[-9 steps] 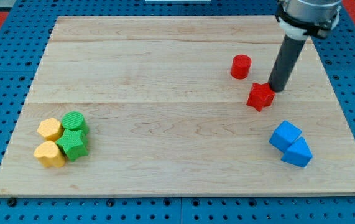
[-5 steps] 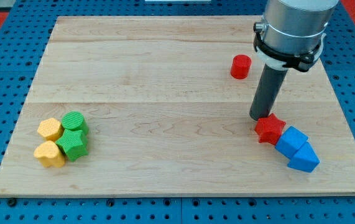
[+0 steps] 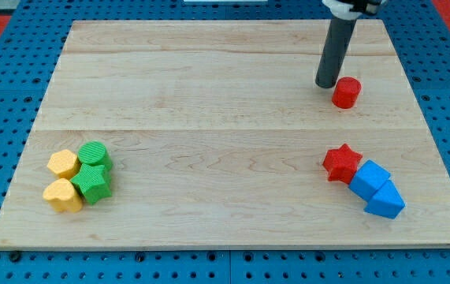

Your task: Place the red circle on the right side of red star

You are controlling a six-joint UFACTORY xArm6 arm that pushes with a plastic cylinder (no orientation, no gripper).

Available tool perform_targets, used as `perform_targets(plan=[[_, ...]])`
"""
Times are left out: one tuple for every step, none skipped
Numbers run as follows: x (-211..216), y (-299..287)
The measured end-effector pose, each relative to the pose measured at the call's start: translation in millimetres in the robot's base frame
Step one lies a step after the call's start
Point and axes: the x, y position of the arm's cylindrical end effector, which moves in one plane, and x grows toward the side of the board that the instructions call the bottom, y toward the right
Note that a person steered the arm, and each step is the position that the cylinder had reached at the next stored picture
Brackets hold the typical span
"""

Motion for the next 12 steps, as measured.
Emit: perform_targets(plan=[[1.4,15.5],[75.8,15.7],[80.1,15.7],[39.6,23.0],[83.6,43.4],[116.0,37.9],[123.4,16.1],[96.9,38.1],[117.7,66.2],[150.3,55.0],[154.2,42.2],[141.0,46.0]])
